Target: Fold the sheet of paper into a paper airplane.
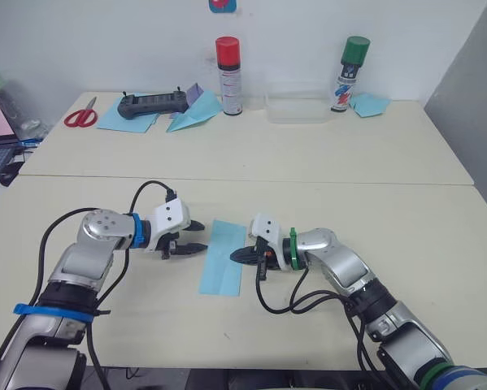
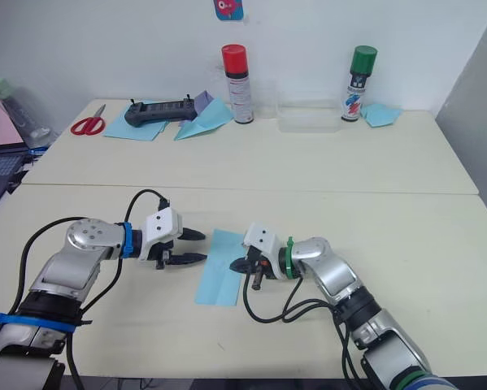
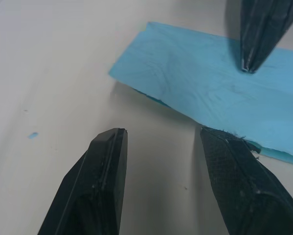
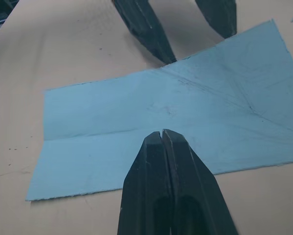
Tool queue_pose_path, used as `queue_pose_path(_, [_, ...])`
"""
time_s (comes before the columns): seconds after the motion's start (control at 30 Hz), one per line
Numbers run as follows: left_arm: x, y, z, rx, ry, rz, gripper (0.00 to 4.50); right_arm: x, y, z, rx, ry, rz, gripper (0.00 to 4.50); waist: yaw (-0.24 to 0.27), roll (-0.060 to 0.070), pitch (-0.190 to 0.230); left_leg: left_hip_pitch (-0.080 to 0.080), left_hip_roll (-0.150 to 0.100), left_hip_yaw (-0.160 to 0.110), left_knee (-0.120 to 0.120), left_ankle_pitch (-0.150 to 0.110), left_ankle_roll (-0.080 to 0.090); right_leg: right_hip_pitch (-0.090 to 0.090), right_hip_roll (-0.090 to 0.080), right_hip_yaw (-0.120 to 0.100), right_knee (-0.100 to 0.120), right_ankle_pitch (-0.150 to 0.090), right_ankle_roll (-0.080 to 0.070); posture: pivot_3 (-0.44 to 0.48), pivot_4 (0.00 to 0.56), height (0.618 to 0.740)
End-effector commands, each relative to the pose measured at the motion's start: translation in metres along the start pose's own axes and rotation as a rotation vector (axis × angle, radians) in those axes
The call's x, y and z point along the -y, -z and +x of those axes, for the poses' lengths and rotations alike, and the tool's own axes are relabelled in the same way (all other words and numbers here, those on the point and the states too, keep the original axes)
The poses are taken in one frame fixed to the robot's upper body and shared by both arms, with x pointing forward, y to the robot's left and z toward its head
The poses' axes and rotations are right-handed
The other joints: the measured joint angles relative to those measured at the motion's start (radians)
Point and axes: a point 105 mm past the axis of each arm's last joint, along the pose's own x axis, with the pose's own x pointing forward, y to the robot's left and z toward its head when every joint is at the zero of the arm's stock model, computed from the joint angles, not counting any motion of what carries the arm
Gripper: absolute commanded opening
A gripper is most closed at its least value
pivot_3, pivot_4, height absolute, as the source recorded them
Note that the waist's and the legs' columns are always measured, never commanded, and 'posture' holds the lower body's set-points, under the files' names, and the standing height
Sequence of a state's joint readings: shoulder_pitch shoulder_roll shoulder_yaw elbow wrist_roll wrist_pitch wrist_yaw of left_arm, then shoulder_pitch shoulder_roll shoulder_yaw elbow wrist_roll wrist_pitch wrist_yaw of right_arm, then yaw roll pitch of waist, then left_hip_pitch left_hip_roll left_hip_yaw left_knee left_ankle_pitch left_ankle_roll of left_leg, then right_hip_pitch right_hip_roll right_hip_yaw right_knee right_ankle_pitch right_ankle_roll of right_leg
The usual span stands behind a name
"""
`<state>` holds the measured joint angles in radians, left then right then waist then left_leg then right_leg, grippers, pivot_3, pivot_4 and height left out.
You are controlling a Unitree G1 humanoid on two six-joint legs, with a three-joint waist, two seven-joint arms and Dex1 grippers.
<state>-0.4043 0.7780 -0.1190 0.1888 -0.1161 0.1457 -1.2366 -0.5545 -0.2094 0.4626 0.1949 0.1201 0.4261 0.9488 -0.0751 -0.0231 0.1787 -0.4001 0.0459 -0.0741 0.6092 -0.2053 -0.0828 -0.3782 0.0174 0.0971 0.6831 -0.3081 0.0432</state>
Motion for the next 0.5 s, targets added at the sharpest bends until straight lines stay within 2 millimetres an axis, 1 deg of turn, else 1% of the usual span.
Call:
queue_pose_path(0.03, [0.005,-0.010,-0.008,0.022,-0.009,0.015,2.69,0.012,0.019,-0.007,-0.058,0.090,0.047,0.00,0.000,0.000,0.000,0.000,0.000,0.000,0.000,0.000,0.000,0.000,0.000,0.000,0.000,0.000,0.000,0.000,0.150,0.740])
queue_pose_path(0.13, [0.009,-0.010,-0.007,0.023,-0.005,0.005,2.69,0.011,0.018,-0.006,-0.057,0.087,0.048,0.00,0.001,0.000,0.000,0.000,0.000,0.000,0.000,0.000,0.000,0.000,0.000,0.000,0.000,0.000,0.000,0.000,0.150,0.740])
queue_pose_path(0.23, [0.009,-0.011,-0.006,0.024,-0.013,0.005,2.69,0.012,0.018,-0.006,-0.057,0.086,0.047,0.00,0.001,0.000,0.000,0.000,0.000,0.000,0.000,0.000,0.000,0.000,0.000,0.000,0.000,0.000,0.000,0.000,0.150,0.740])
queue_pose_path(0.4, [0.008,-0.014,-0.003,0.044,-0.029,0.008,2.69,0.012,0.018,-0.006,-0.056,0.089,0.047,0.00,0.001,0.000,0.000,0.000,0.000,0.000,0.000,0.000,0.000,0.000,0.000,0.000,0.000,0.000,0.000,0.000,0.150,0.740])
queue_pose_path(0.5, [0.002,-0.022,0.002,0.076,-0.055,0.024,2.69,0.012,0.018,-0.007,-0.055,0.092,0.053,0.00,0.001,0.000,0.000,0.000,0.000,0.000,0.000,0.000,0.000,0.000,0.000,0.000,0.000,0.000,0.000,0.000,0.150,0.740])
